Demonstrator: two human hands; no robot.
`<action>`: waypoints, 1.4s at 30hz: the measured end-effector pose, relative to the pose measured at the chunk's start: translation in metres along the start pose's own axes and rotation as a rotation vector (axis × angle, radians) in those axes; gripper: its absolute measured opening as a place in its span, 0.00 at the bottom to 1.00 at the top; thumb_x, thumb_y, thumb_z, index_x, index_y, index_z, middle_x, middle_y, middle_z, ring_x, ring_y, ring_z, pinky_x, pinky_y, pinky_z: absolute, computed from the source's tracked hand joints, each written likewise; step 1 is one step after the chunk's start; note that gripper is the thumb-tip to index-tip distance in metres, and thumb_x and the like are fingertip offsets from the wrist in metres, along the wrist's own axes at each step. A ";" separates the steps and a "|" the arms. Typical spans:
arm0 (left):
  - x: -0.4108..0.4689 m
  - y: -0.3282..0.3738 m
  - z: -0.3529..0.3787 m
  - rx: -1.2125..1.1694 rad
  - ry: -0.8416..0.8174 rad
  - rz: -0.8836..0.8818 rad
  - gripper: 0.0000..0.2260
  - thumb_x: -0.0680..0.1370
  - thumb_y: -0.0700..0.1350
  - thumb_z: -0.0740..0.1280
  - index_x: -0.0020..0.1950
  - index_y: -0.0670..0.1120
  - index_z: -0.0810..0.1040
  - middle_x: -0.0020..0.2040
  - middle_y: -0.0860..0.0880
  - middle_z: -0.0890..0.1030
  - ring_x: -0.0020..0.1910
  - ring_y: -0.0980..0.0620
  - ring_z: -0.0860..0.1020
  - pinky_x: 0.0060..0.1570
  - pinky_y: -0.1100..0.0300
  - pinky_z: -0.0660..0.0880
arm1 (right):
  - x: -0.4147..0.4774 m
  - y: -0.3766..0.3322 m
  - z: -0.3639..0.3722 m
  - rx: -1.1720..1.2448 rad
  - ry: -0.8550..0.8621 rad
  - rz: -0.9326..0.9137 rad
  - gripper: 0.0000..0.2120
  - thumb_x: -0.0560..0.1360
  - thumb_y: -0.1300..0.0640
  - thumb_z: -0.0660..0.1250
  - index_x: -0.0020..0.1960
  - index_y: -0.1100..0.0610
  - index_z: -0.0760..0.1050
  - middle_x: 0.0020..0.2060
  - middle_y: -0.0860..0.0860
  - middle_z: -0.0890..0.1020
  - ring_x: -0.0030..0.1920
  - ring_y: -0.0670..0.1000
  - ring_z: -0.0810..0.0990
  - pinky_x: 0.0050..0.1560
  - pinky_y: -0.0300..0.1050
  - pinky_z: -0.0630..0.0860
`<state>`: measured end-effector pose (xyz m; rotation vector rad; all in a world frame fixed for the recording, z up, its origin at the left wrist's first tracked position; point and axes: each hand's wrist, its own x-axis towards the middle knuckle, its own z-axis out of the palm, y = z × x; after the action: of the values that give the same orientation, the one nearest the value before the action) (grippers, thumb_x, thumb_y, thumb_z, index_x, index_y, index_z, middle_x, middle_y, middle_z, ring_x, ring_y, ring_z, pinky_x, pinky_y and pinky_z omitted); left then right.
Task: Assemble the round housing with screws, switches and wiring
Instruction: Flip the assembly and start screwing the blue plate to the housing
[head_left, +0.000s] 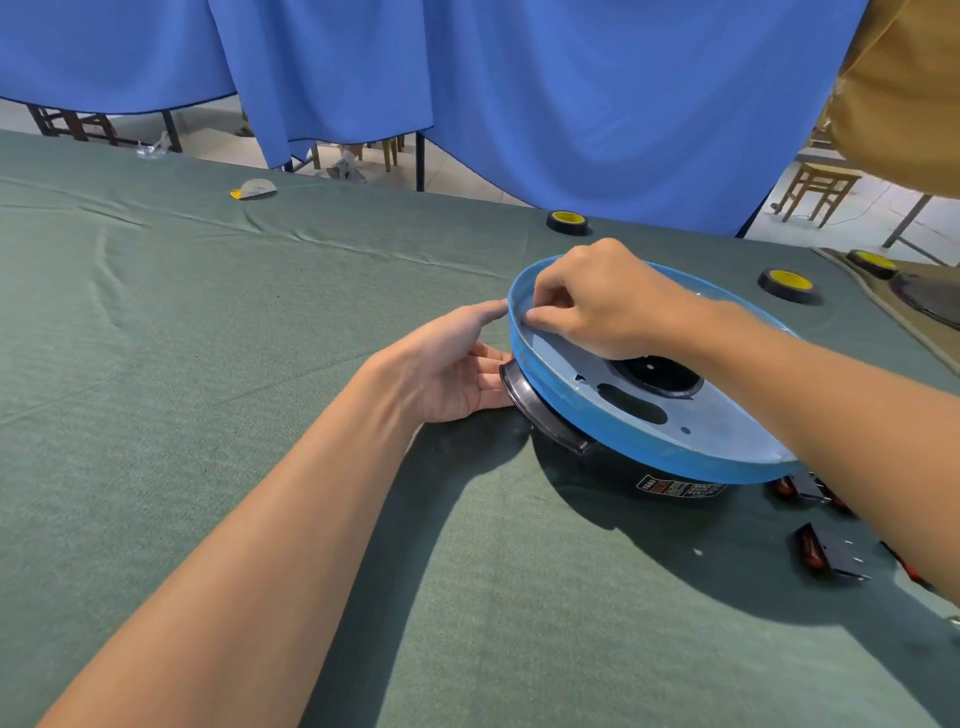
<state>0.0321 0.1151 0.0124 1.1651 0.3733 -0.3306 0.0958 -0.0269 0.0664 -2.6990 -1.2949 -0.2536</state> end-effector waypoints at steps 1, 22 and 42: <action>0.000 0.000 0.000 -0.004 -0.003 0.001 0.30 0.76 0.59 0.69 0.61 0.32 0.70 0.34 0.42 0.81 0.29 0.47 0.82 0.31 0.58 0.79 | -0.001 0.000 -0.001 -0.005 0.003 0.008 0.16 0.77 0.48 0.65 0.32 0.52 0.75 0.31 0.51 0.78 0.35 0.52 0.73 0.42 0.53 0.75; -0.006 0.006 -0.006 0.226 0.143 -0.032 0.36 0.66 0.63 0.72 0.62 0.37 0.75 0.40 0.44 0.81 0.32 0.48 0.82 0.33 0.58 0.80 | -0.165 0.131 -0.010 0.201 0.376 0.728 0.09 0.78 0.52 0.66 0.45 0.56 0.82 0.43 0.53 0.84 0.44 0.51 0.76 0.49 0.43 0.69; -0.005 -0.002 -0.004 0.311 0.164 0.056 0.32 0.66 0.68 0.70 0.58 0.44 0.81 0.51 0.44 0.82 0.42 0.46 0.82 0.44 0.54 0.80 | -0.175 0.112 0.026 -0.053 0.215 0.530 0.08 0.74 0.47 0.61 0.49 0.49 0.68 0.41 0.49 0.77 0.46 0.53 0.65 0.46 0.49 0.55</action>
<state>0.0264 0.1183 0.0117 1.5101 0.4421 -0.2502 0.0777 -0.2242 -0.0012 -2.8358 -0.4958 -0.4977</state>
